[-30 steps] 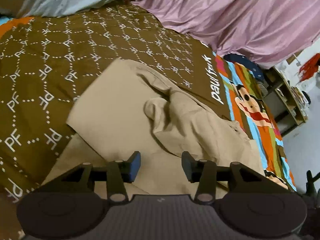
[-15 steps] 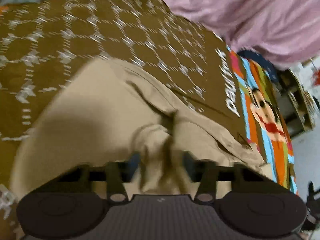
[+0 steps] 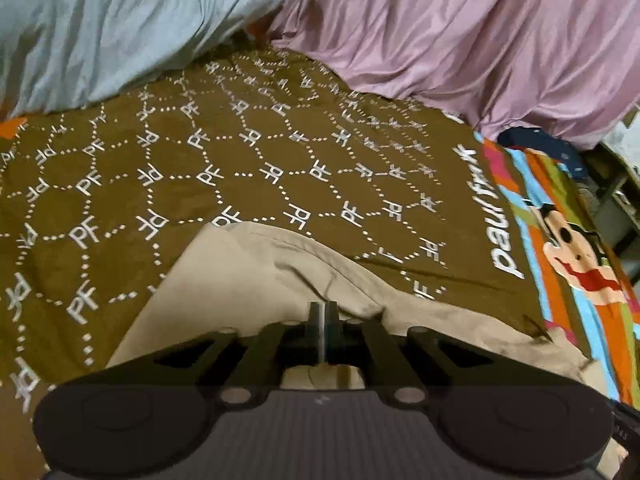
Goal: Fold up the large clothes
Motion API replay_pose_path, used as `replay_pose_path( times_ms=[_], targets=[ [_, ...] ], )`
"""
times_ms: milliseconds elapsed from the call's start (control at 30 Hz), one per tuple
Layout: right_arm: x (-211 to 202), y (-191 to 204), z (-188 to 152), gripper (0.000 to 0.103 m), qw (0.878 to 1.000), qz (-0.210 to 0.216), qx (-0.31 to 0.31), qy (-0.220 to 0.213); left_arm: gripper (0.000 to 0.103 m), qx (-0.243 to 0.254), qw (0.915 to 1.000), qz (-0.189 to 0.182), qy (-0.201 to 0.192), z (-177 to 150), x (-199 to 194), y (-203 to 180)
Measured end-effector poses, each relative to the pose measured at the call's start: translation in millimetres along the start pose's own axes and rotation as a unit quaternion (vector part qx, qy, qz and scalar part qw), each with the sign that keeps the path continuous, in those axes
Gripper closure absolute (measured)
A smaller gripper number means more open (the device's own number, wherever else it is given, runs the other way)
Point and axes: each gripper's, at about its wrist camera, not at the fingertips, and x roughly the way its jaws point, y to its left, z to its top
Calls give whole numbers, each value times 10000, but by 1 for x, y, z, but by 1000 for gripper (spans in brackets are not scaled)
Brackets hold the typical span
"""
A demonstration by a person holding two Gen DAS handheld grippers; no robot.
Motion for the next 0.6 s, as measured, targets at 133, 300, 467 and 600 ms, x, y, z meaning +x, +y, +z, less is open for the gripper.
replay_pose_path(
  times_ms=[133,300,467,600],
  targets=[
    [-29,-6,0,59,9997,-182,-99,-111,59,222,9992,-242,-231,-15,-37,-10],
    [-60,6,10,43,9982,44,-200,-557,44,568,9925,-1059,-242,-33,-52,-47],
    [-39,43,1,38,9946,614,-787,-272,48,1220,9903,-311,584,-56,-1,-69],
    [-1,55,-23,38,9932,279,-1091,293,48,835,9908,-241,1036,-62,32,-50]
  ],
)
